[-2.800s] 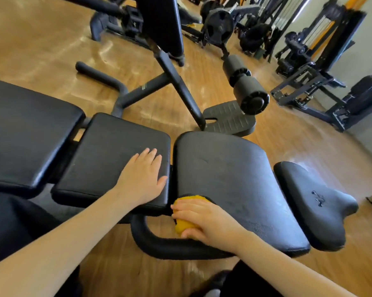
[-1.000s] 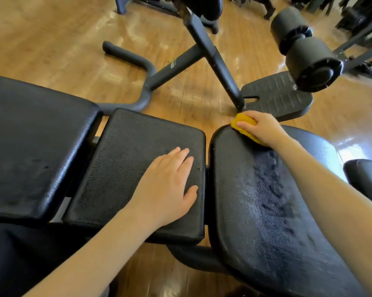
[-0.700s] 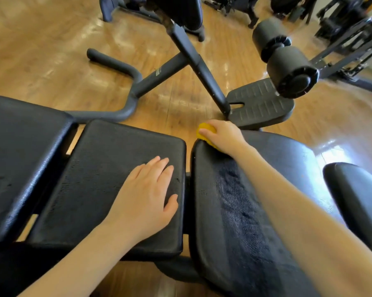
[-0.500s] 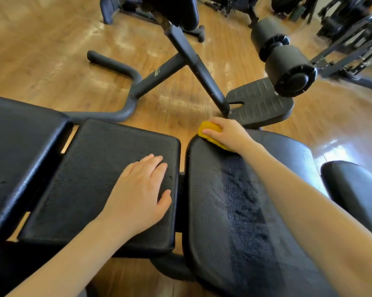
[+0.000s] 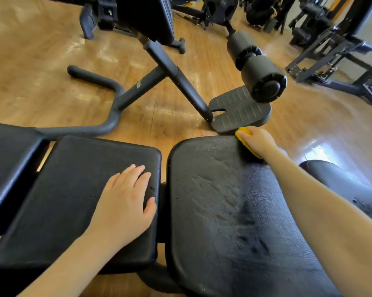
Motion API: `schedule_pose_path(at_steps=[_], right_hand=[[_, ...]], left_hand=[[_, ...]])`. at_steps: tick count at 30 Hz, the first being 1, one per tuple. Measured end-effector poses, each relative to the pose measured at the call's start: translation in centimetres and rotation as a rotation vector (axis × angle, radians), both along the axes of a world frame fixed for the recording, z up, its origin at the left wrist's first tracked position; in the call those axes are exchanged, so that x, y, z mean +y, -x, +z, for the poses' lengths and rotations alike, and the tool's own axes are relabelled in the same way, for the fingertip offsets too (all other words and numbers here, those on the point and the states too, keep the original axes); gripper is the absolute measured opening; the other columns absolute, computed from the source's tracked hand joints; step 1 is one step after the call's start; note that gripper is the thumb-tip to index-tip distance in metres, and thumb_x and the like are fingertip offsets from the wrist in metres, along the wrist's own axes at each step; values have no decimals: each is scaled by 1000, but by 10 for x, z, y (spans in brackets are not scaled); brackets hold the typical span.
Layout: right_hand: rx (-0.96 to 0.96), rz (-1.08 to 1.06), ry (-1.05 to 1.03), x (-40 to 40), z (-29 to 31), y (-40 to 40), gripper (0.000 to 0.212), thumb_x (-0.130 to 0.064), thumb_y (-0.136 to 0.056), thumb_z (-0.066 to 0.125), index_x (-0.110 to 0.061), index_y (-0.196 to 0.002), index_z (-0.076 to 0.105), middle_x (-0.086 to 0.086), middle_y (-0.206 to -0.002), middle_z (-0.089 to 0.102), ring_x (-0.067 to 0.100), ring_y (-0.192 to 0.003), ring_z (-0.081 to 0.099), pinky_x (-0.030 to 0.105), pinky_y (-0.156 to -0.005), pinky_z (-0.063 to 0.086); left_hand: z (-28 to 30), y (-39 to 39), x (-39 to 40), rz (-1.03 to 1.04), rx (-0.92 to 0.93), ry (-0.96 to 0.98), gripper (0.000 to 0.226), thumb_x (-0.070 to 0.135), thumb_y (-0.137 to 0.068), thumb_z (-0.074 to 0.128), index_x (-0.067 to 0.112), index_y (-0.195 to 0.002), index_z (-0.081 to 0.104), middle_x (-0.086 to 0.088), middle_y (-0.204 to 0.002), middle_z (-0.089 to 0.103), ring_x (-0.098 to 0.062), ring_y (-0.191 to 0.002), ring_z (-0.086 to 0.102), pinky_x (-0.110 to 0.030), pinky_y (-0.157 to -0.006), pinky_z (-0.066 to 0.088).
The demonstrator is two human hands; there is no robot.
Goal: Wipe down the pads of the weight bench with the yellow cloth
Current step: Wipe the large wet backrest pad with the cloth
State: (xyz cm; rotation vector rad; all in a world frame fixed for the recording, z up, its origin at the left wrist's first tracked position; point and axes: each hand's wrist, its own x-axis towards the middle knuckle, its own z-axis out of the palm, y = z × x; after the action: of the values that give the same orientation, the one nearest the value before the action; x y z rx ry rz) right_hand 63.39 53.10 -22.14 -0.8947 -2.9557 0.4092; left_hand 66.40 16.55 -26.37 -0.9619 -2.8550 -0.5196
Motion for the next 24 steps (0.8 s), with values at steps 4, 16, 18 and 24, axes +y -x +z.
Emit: schedule_pose_path(at_steps=[4, 16, 18, 24], right_hand=[[-28, 281, -14, -55, -14, 25, 40, -49, -90, 42, -20, -112, 59, 6, -114, 64, 29, -107, 56, 39, -88, 46], [246, -54, 150, 52, -12, -45, 23, -36, -90, 54, -17, -99, 64, 16, -116, 63, 32, -109, 54, 27, -78, 32], [266, -91, 174, 58, -16, -52, 37, -36, -90, 54, -14, -119, 58, 13, -123, 60, 30, -114, 52, 29, -87, 35], [296, -381, 271, 80, -27, -74, 49, -48, -86, 53, -15, -122, 55, 12, -124, 59, 31, -114, 52, 37, -93, 39]], left_hand=[[-2, -2, 6, 18, -6, 22, 58, 40, -76, 44, 4, -120, 57, -13, -128, 56, -30, -123, 49, -46, -98, 37], [-9, -12, 41, 178, 16, 115, 65, 32, -65, 75, 0, -119, 56, -23, -125, 54, -42, -121, 47, -62, -92, 38], [-11, -13, 41, 181, 24, 113, 64, 32, -68, 72, 0, -119, 55, -23, -126, 54, -41, -121, 47, -62, -92, 37], [-10, -15, 44, 161, 41, 109, 63, 39, -72, 54, -1, -120, 54, -24, -127, 53, -42, -123, 45, -63, -93, 36]])
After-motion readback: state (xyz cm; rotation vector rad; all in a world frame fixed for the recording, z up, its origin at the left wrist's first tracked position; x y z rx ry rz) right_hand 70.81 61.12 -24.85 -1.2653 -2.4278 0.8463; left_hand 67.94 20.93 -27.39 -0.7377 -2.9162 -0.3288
